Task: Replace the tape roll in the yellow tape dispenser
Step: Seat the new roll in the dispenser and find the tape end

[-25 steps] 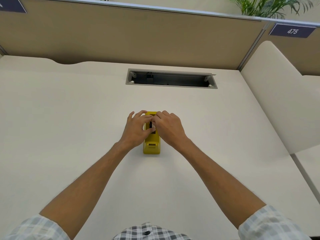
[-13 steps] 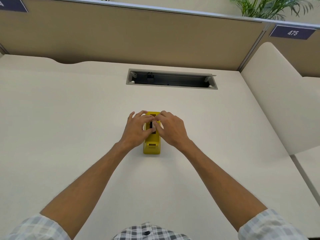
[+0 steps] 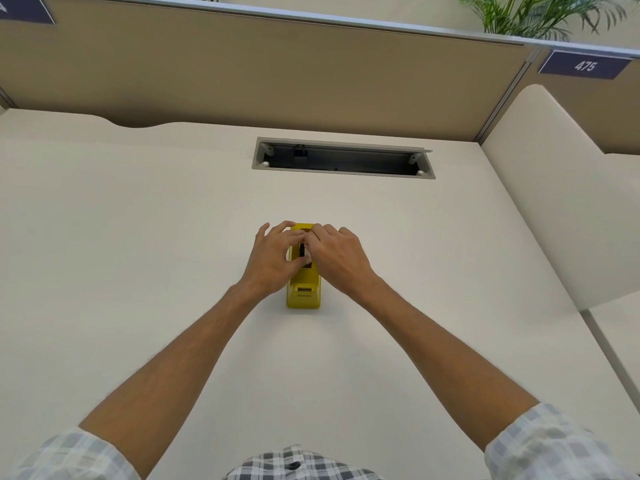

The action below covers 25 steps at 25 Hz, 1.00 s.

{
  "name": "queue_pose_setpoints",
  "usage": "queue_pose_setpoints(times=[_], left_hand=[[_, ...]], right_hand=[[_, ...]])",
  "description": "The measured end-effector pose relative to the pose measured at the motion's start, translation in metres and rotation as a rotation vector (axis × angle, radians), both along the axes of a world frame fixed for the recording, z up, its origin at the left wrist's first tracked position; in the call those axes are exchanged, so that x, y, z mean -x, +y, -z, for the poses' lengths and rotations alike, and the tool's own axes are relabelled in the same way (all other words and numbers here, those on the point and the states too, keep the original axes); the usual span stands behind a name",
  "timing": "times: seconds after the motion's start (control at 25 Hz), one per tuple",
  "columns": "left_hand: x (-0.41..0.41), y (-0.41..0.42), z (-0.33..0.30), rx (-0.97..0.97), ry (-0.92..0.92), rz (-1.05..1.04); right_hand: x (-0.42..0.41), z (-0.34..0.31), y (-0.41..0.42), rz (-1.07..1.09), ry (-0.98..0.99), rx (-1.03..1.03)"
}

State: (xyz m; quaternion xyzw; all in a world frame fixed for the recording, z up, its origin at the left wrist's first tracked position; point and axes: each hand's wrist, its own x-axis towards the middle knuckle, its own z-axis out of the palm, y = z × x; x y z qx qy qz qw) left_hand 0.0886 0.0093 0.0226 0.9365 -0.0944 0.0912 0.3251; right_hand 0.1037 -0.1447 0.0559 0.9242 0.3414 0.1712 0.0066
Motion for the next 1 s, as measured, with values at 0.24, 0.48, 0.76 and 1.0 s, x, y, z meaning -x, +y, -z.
queue_pose_setpoints(times=[0.24, 0.48, 0.76, 1.0], left_hand=[[0.0, 0.0, -0.001, 0.031, 0.002, 0.003], [0.0, 0.0, 0.001, 0.031, -0.005, 0.001], [-0.001, -0.001, 0.003, -0.023, -0.008, -0.009], [-0.001, 0.001, 0.001, -0.017, -0.018, -0.005]], right_hand=[[-0.004, 0.01, -0.001, 0.064, 0.132, -0.048], [-0.002, 0.004, -0.009, 0.05, 0.196, -0.209], [-0.01, -0.006, -0.004, -0.017, 0.075, -0.045], [-0.004, 0.005, -0.008, -0.06, 0.0, -0.088]])
